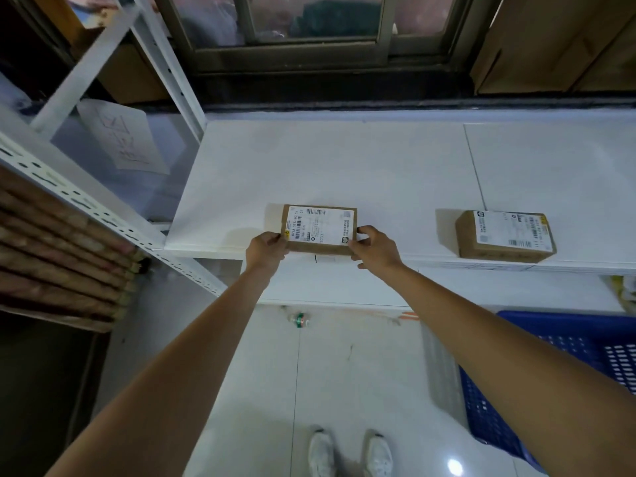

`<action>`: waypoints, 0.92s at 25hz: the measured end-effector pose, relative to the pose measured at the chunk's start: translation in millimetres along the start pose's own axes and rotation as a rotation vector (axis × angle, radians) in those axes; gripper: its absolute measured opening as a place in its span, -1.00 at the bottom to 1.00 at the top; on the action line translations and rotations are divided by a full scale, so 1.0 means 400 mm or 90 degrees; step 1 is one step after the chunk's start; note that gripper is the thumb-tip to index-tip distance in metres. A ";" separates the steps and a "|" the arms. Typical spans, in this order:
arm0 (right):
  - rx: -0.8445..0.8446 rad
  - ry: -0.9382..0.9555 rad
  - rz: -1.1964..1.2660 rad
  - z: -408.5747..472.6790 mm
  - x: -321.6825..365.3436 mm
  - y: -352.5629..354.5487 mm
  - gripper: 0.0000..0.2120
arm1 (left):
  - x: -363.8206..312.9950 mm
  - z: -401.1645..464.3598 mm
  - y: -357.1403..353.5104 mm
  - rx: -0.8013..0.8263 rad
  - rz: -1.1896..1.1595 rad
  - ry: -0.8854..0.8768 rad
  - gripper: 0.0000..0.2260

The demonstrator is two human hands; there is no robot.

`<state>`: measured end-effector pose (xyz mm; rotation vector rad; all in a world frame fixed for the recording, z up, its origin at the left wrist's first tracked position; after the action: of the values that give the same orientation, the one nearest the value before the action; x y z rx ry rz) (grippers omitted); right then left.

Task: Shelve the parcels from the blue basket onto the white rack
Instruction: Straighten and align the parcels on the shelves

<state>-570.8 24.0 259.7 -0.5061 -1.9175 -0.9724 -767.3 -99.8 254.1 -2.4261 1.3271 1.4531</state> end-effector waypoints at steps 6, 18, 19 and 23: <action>-0.005 0.006 -0.013 0.043 0.016 0.011 -0.68 | -0.023 0.020 -0.017 -0.019 -0.009 0.019 -0.81; -0.024 0.006 0.010 0.016 0.000 -0.007 -0.70 | -0.005 0.005 -0.008 -0.001 -0.015 0.018 -0.76; -0.023 0.005 0.007 0.016 -0.001 -0.008 -0.69 | -0.004 0.004 -0.009 -0.001 -0.017 0.019 -0.75; -0.022 0.009 -0.032 0.008 0.002 -0.003 -0.53 | -0.011 -0.017 -0.005 -0.013 0.009 0.007 -0.67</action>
<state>-573.7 25.9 259.1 -0.4715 -1.9111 -1.0409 -762.1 -98.5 260.5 -2.4446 1.3407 1.4660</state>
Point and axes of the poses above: each hand's wrist, its own z-axis towards the middle knuckle, its own y-axis out of the back of the hand, x = y × z, the point moved 3 cm from there along z, towards the middle knuckle, and after that the axes turned 10 degrees about y, right-handed, at the moved point
